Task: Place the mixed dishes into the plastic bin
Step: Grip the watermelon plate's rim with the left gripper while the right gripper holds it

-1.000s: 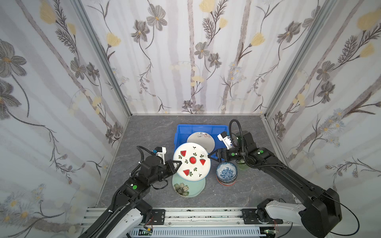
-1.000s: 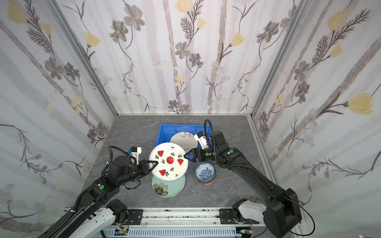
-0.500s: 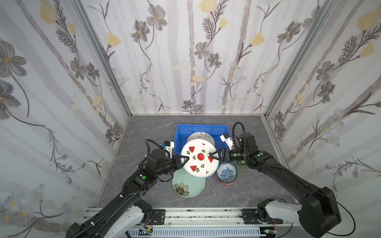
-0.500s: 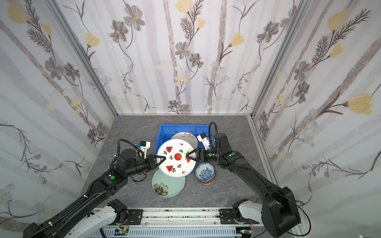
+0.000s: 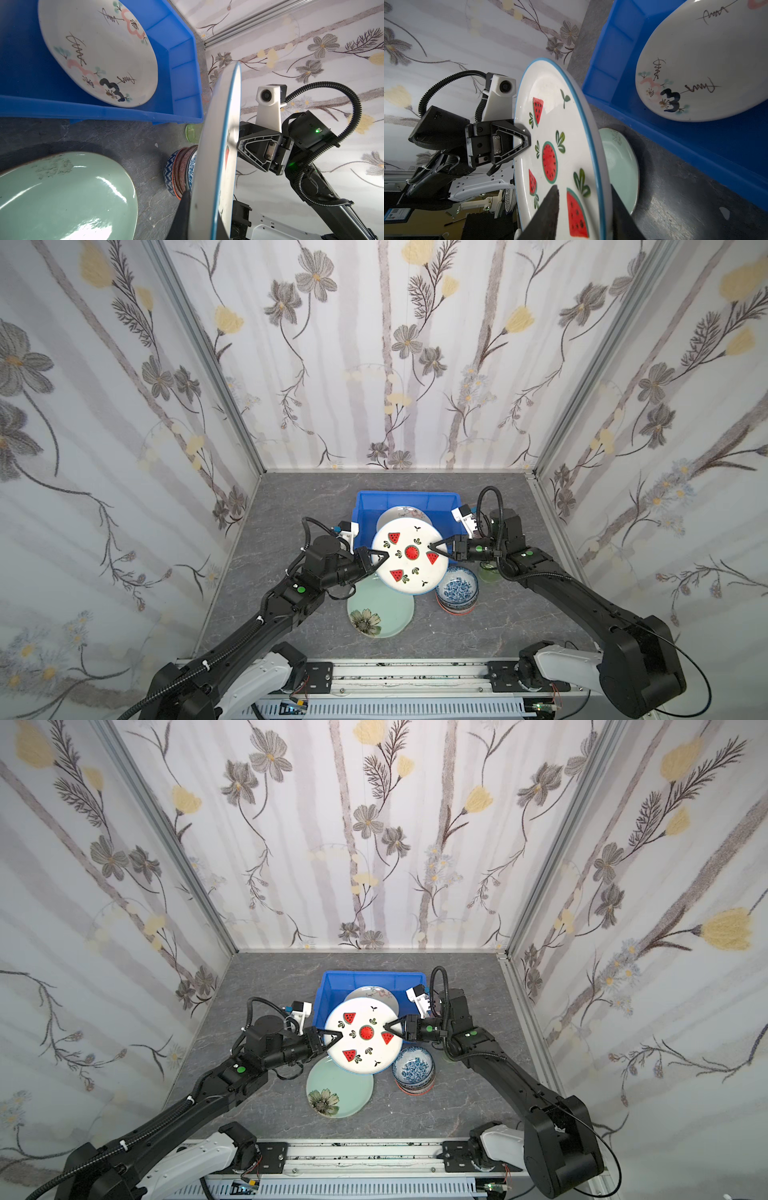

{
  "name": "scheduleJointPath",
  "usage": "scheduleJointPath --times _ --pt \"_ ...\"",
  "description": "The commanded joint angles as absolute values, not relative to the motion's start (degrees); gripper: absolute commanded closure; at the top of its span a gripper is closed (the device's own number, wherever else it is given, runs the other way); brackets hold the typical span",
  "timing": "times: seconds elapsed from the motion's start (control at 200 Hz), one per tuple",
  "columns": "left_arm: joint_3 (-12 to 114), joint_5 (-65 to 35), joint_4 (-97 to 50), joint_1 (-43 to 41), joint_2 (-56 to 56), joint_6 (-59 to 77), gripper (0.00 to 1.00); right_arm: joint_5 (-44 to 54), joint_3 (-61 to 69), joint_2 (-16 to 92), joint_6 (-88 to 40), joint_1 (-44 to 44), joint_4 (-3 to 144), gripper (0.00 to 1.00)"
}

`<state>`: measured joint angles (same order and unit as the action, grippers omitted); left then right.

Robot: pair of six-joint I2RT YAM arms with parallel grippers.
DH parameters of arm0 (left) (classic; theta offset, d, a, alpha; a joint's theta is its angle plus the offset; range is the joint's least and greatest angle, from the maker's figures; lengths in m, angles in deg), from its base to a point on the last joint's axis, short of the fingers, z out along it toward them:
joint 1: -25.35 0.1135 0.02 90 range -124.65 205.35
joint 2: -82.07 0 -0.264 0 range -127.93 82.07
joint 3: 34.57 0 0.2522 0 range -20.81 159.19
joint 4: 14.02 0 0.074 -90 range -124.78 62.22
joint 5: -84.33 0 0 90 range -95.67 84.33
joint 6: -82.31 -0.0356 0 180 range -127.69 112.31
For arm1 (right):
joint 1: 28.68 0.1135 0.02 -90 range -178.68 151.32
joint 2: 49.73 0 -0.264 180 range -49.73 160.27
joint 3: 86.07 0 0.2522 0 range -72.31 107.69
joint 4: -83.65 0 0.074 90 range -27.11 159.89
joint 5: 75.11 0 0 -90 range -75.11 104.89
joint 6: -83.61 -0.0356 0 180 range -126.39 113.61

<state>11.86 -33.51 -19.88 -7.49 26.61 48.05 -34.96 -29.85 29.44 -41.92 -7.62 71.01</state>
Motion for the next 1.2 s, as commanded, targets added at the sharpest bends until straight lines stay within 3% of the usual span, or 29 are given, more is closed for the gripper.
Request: scheduleJointPath --times 0.0,0.31,0.43,0.625,0.779,1.129,1.194 --pt "12.1 -33.9 -12.8 -7.4 25.3 48.7 1.00 -38.1 -31.1 28.8 -43.1 -8.5 75.3 0.71" --pt "13.2 -33.1 -12.9 -7.4 22.3 48.1 1.00 -38.9 -33.5 27.4 -45.3 -10.7 78.4 0.92" --pt "14.0 -33.1 -12.9 -7.4 20.6 47.6 0.94 -38.8 -34.1 26.9 -45.6 -11.2 78.6 1.00" --pt "14.8 -32.2 -13.3 -7.4 19.2 46.5 0.68 -38.1 -34.3 25.9 -45.4 -12.2 77.5 1.00" --pt "16.0 -30.7 -15.5 -7.4 18.2 44.9 0.54 -37.1 -33.7 25.3 -44.7 -13.2 75.3 1.00" --pt "18.3 -28.2 -18.0 -7.2 17.5 41.9 0.01 -35.4 -29.7 27.8 -43.5 -15.3 71.3 1.00" --pt "19.5 -26.3 -20.9 -7.2 18.1 40.3 0.00 -35.1 -27.8 28.8 -43.0 -15.6 70.6 1.00"
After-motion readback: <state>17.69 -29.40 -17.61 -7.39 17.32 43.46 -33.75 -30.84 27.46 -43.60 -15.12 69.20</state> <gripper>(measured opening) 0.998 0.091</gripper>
